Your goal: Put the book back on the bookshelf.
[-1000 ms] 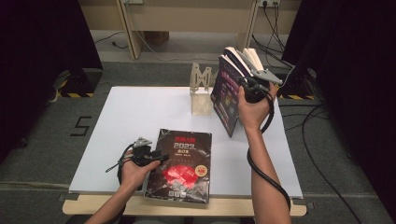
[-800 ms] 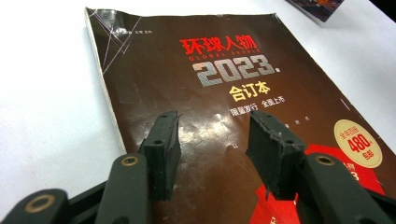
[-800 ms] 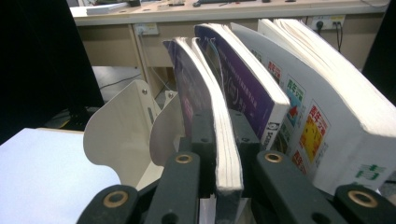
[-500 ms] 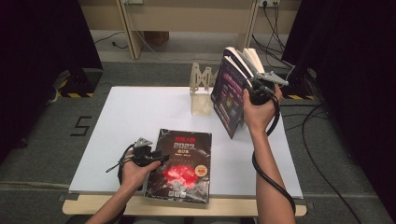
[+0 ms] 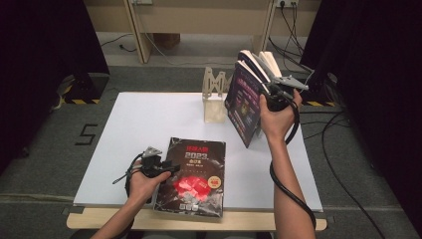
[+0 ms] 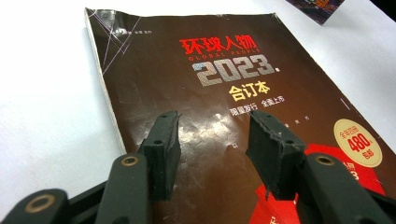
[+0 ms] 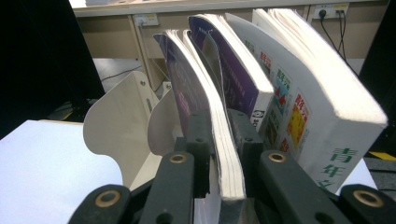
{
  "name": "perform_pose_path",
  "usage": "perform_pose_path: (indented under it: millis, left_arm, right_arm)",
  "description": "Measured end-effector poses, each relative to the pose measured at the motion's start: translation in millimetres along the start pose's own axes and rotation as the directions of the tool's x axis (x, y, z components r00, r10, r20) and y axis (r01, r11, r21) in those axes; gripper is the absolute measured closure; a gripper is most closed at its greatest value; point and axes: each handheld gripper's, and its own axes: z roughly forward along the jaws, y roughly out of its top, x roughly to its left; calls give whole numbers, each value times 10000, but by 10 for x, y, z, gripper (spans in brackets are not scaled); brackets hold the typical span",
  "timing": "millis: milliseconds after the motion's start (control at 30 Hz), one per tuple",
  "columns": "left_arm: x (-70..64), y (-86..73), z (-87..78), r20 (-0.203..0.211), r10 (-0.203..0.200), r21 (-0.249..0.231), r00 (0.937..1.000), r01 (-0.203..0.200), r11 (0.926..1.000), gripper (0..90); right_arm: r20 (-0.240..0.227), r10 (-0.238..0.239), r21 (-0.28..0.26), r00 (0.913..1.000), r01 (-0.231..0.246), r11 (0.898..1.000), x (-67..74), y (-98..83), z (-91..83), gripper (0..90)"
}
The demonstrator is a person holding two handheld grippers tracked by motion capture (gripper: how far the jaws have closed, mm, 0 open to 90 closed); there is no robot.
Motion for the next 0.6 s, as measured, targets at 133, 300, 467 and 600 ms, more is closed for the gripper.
perform_pose_path:
  millis: [133,300,467,600]
  left_arm:
    - [-5,-4,10,42,11,-24,10000,-10,10000,526]
    - [-3,-4,5,16,8,28,10000,-8,10000,526]
    - [-9,-9,14,72,8,-12,10000,-8,10000,526]
    - [-6,-8,11,44,10,-14,10000,-10,10000,527]
  right_arm:
    - [-35,18,29,10000,-18,10000,-18,12,-12,790]
    - [-27,-26,74,10000,26,10000,-36,8,-11,774]
    - [-66,-73,237,10000,75,9997,-50,6,-1,764]
    - [-147,-77,415,9999,83,9991,-60,25,18,762]
